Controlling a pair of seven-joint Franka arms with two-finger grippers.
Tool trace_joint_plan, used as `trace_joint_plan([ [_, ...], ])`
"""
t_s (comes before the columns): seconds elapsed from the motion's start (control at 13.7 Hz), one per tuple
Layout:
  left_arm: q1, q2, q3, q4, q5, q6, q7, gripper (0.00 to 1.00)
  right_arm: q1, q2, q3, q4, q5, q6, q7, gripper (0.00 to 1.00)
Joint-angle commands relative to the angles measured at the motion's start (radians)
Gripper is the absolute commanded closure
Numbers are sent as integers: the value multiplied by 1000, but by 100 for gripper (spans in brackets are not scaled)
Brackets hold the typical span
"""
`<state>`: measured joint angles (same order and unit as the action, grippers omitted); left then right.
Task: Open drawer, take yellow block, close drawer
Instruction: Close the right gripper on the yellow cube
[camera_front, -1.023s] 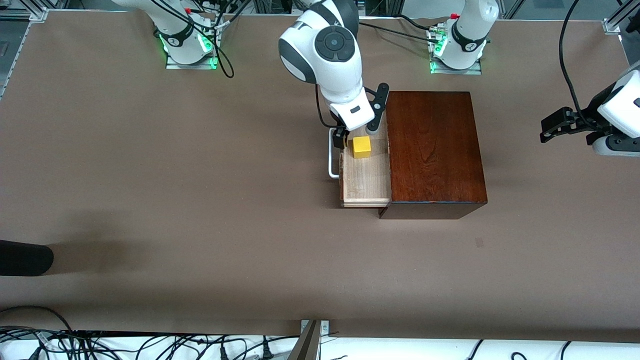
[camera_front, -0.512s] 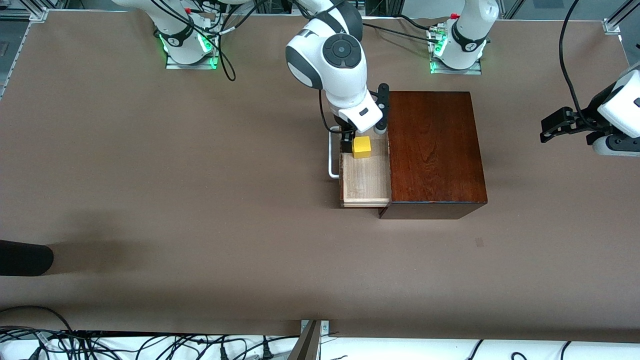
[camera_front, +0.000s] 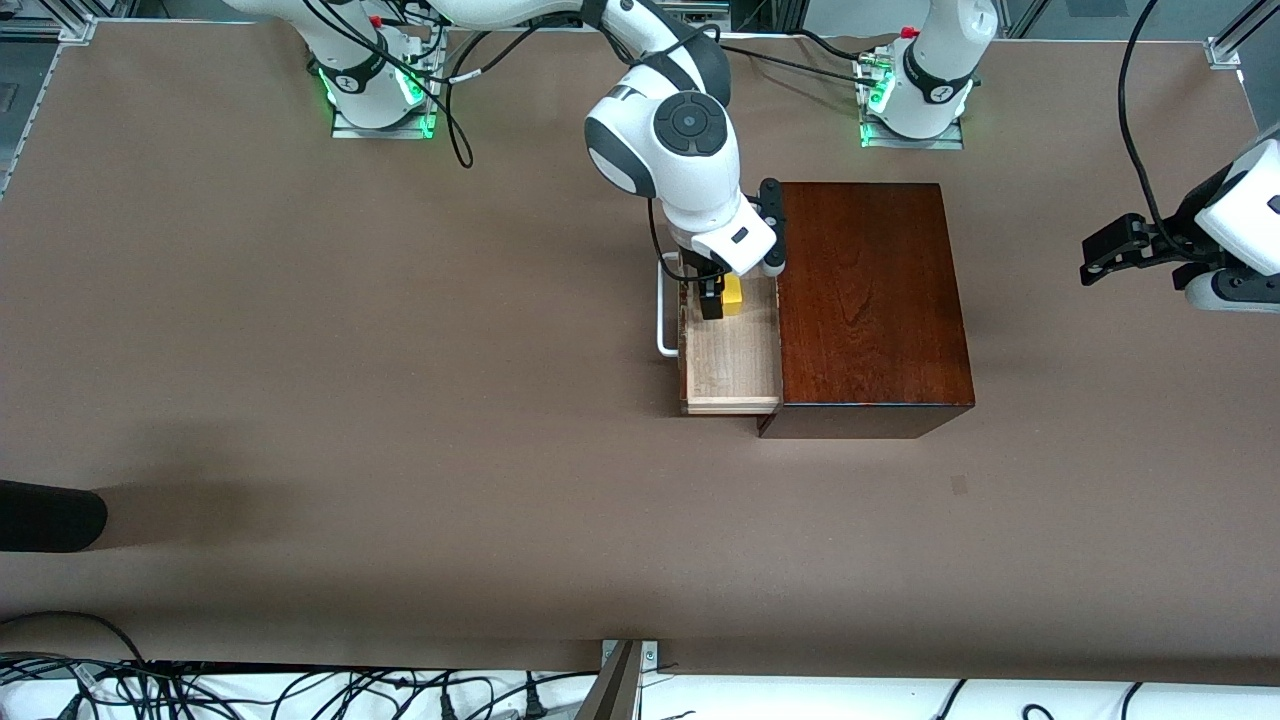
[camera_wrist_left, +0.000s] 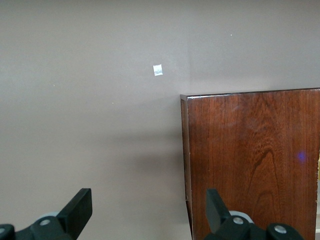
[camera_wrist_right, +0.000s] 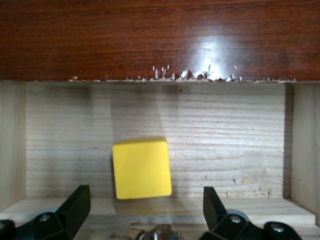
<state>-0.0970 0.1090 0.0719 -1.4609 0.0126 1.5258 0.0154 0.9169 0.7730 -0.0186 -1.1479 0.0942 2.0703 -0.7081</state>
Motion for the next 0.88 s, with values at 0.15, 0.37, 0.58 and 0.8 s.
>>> trace_joint_plan([
  [0.15, 7, -18, -3, 7, -25, -4, 6, 0, 11, 41, -6, 42, -14, 22, -13, 0],
  [0.37, 5, -18, -4, 7, -19, -6, 8, 0, 16, 51, -6, 42, -24, 24, -13, 0],
  [0.58, 5, -14, 2, 10, -13, -1, 11, 0, 28, 52, -8, 42, -27, 24, -11, 0],
  [0.8, 5, -12, 5, 33, -13, 0, 11, 0, 37, 64, -8, 42, -30, 25, -8, 0],
])
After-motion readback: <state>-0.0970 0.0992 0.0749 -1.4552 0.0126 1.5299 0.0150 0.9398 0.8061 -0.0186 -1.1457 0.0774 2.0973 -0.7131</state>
